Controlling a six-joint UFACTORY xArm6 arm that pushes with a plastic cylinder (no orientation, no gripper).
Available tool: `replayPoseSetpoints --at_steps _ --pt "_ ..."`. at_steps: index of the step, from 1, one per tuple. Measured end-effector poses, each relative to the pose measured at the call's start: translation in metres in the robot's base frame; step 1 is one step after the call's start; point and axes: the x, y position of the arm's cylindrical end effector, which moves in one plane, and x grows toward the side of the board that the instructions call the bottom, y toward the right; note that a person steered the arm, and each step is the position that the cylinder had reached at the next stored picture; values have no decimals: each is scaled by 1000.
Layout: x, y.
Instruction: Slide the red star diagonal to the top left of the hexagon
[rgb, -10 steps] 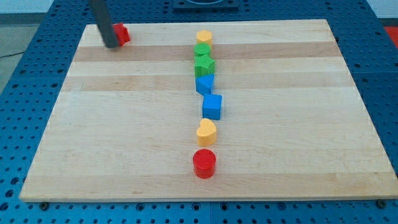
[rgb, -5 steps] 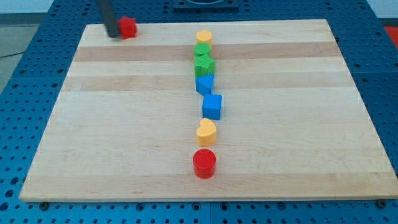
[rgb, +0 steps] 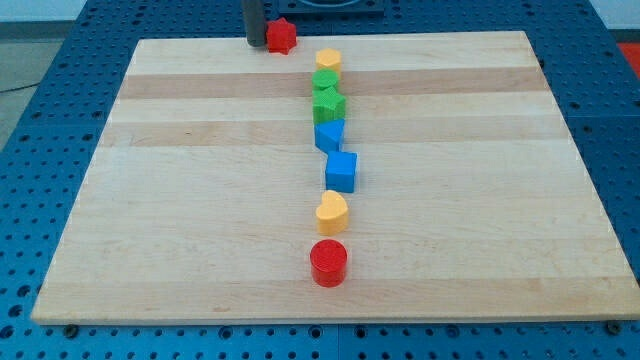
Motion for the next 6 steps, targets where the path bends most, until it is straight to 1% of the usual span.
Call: replayPoseSetpoints --at_steps 1,2,3,4,5,6 --pt "31 19" --pt "73 50" --pt "30 -44" --pt "-3 -48" --pt "-3 1" --pt "-2 100"
